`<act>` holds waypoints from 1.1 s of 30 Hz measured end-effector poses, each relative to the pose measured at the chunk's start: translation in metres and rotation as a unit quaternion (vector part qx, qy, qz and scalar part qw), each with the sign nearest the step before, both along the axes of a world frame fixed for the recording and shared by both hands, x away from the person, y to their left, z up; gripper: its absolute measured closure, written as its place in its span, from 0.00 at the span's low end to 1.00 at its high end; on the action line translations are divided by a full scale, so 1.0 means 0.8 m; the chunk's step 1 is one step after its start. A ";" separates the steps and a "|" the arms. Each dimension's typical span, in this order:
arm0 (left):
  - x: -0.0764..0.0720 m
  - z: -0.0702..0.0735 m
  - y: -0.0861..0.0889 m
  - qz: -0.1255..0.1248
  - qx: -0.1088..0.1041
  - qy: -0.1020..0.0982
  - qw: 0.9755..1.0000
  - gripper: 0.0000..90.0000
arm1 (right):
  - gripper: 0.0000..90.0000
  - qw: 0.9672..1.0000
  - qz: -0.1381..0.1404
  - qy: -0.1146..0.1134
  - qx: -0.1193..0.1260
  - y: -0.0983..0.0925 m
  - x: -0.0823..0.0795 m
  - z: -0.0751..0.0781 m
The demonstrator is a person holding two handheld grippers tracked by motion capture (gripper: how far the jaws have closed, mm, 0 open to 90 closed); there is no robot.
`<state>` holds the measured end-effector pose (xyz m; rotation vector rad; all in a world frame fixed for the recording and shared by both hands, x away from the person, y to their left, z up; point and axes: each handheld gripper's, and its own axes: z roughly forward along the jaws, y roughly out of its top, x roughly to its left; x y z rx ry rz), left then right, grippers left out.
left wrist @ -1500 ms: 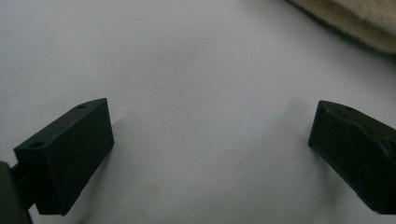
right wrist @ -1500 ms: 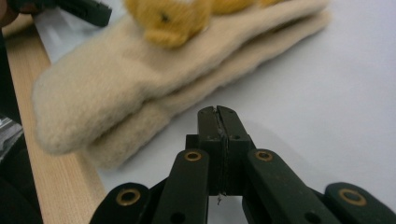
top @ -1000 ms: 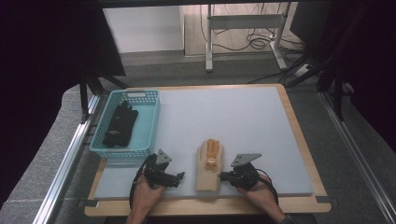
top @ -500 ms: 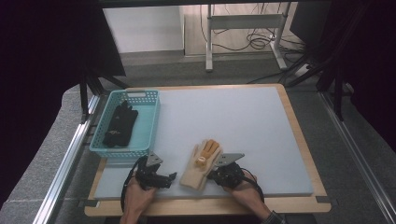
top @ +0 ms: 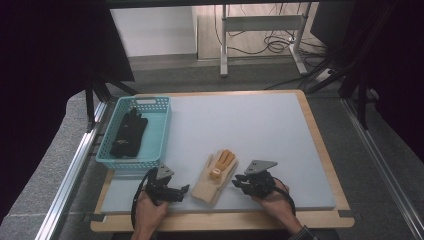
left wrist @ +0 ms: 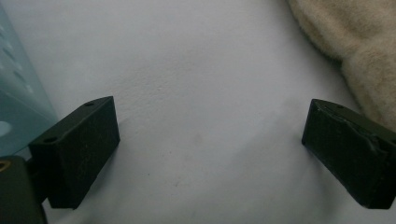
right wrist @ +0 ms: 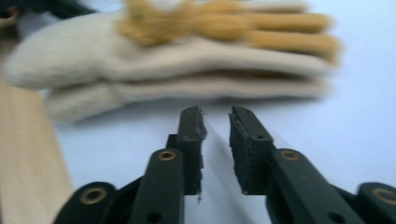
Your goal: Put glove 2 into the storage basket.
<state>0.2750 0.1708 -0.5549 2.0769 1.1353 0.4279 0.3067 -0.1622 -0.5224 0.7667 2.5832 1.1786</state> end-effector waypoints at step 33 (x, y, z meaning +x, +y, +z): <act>0.002 0.001 -0.002 -0.005 0.004 0.008 1.000 0.02 | 0.21 0.991 -0.126 -0.023 -0.037 -0.105 0.042 -0.012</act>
